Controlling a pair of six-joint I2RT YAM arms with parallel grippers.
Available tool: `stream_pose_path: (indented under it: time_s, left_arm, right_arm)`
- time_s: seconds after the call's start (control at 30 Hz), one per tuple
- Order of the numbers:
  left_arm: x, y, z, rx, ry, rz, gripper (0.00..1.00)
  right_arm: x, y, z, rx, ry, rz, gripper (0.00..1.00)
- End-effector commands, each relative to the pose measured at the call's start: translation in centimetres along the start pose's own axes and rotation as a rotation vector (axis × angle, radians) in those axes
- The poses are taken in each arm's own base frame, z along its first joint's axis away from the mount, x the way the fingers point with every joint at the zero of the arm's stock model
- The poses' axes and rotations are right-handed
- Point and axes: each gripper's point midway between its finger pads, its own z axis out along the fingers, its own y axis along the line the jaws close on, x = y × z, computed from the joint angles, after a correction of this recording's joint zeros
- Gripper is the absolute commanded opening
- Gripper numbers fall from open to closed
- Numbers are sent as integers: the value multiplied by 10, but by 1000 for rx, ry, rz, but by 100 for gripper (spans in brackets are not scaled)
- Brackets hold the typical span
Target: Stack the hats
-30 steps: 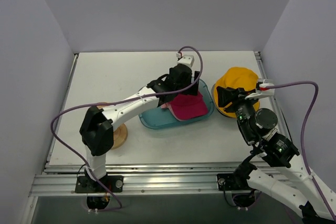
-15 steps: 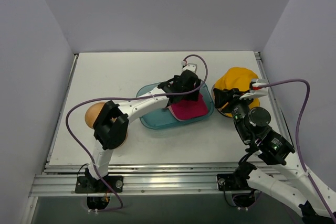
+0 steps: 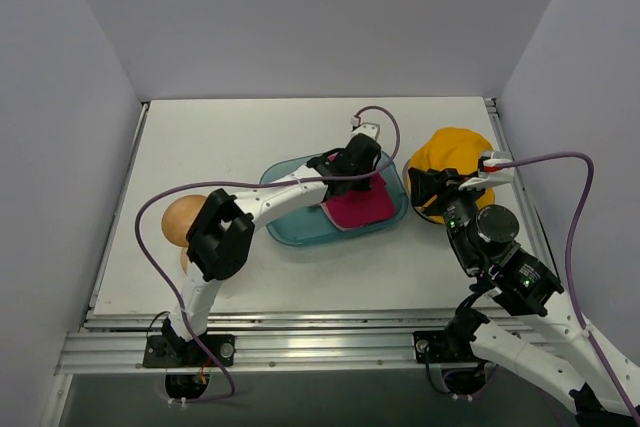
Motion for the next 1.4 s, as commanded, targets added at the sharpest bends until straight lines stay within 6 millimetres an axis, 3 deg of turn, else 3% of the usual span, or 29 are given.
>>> stream_pose_path:
  time_s: [0.0,0.03,0.07,0.2,0.43,0.7,0.87,1.03,1.23,1.37]
  left_arm:
    - [-52,-13,-36,48,-127,3,11]
    - [-59,-12,-43,41,-145,18,4]
    - [-63,-12,-50,40,-149,28,2]
    - [-92,-8,-86,39,-213,34,2]
    - [-117,3,-137,34,-267,60,2]
    - [-146,36,-198,-66,-330,78,2]
    - [-156,57,-223,-114,-356,80,2]
    - [-151,83,-246,-201,-333,79,2]
    - [-140,132,-299,-350,-362,37,3]
    - [-118,157,-340,-356,-364,-13,2]
  right_arm:
    - [-8,0,2,16,-32,4,40]
    - [-7,-1,3,20,-30,1,40]
    - [-7,-1,3,24,-29,0,40]
    - [-4,-1,6,27,-21,-5,40]
    - [-4,-2,5,31,-24,-4,40]
    - [-5,-5,6,51,-27,-9,40]
    - [-6,-6,5,53,-32,-7,40]
    - [-6,-7,5,56,-33,-8,40]
    - [-5,-5,5,46,-25,-12,40]
    - [-3,-4,7,47,-21,-18,40]
